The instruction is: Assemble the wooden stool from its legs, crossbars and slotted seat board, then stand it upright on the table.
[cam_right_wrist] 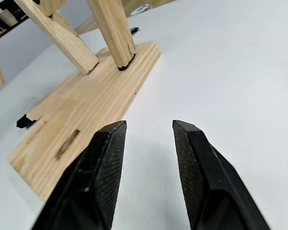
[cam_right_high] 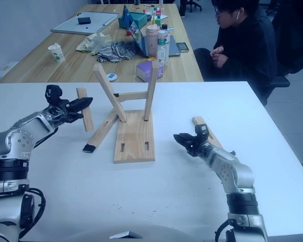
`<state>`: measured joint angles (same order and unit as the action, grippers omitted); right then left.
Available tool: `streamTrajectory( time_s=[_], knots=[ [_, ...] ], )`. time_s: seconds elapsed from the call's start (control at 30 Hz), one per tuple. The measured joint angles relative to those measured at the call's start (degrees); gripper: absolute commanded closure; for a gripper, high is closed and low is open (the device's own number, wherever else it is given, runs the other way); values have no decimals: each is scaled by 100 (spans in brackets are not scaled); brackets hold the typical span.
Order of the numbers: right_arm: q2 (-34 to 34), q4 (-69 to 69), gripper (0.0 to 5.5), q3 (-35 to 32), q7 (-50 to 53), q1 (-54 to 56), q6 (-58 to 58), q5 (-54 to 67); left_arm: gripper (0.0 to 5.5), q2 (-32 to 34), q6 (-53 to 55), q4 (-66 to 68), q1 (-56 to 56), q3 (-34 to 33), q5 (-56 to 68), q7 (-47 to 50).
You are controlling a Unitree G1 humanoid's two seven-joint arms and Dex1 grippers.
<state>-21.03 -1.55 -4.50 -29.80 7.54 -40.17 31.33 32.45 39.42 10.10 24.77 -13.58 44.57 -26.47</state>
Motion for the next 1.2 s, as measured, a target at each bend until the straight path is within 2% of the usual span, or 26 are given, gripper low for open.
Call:
streamTrajectory(
  time_s=[0.13,0.3,0.63,0.9,1.2],
  knots=[
    [14,126,374,31,-61,108,-1,-36,512,-790,-385,-127,-442,-245,-75,437],
    [-6,353,374,63,-253,356,-2,-116,512,-1402,-1744,569,-538,-328,-557,149],
    [-17,670,374,187,-499,546,-2,-320,512,-1880,-4367,2552,416,-159,-1602,-860],
    [0,656,374,195,-512,543,-1,-355,512,-1939,-5938,4253,989,-113,-2271,-1049],
    [1,866,374,282,-664,656,0,-449,512,-1939,-6743,4973,1013,-210,-2548,-893]
  ],
)
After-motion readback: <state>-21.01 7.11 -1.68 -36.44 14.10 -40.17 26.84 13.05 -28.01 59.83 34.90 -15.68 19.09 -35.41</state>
